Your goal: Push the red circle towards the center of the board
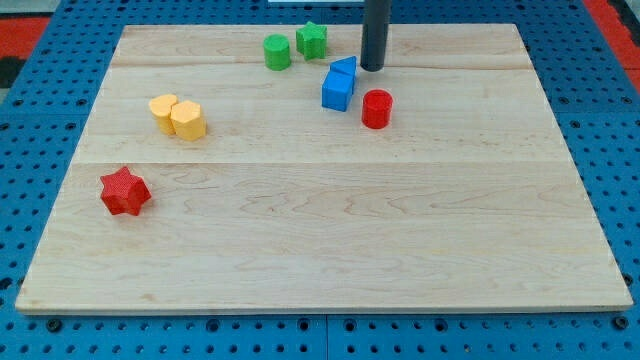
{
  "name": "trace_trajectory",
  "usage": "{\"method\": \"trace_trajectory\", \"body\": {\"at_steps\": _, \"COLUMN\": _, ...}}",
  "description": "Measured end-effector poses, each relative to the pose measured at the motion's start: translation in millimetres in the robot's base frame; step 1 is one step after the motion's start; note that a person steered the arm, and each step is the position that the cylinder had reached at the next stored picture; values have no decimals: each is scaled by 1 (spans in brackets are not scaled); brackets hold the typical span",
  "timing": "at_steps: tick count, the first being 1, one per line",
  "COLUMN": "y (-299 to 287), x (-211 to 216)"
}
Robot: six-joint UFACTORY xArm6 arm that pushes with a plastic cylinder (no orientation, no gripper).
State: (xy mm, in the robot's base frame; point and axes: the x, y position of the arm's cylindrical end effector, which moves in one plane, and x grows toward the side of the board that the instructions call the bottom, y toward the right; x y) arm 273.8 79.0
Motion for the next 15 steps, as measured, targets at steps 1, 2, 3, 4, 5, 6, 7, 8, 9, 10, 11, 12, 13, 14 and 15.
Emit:
{"method": "trace_trajectory", "body": {"at_steps": 1, "y": 10, "x": 1}}
{"method": "trace_trajectory", "body": {"at_steps": 2, "y": 37, "x": 7}}
{"method": "trace_trajectory", "body": {"at_steps": 3, "y": 37, "x": 22}}
{"method": "trace_trajectory", "body": {"at_steps": 4, "y": 27, "x": 22}}
{"method": "trace_trajectory", "body": {"at_steps": 5, "y": 25, "x": 22}}
{"method": "trace_trajectory", "body": {"at_steps": 6, "y": 17, "x": 12}}
{"method": "trace_trajectory", "body": {"at_steps": 7, "y": -3, "x": 19}}
{"method": "trace_trajectory", "body": {"at_steps": 8, "y": -11, "x": 21}}
{"method": "trace_trajectory", "body": {"at_steps": 9, "y": -11, "x": 47}}
{"method": "trace_trajectory", "body": {"at_steps": 10, "y": -11, "x": 60}}
{"method": "trace_trajectory", "body": {"at_steps": 11, "y": -10, "x": 64}}
{"method": "trace_trajectory", "body": {"at_steps": 12, "y": -19, "x": 70}}
{"method": "trace_trajectory", "body": {"at_steps": 13, "y": -48, "x": 95}}
{"method": "trace_trajectory", "body": {"at_steps": 14, "y": -69, "x": 117}}
{"method": "trace_trajectory", "body": {"at_steps": 15, "y": -69, "x": 117}}
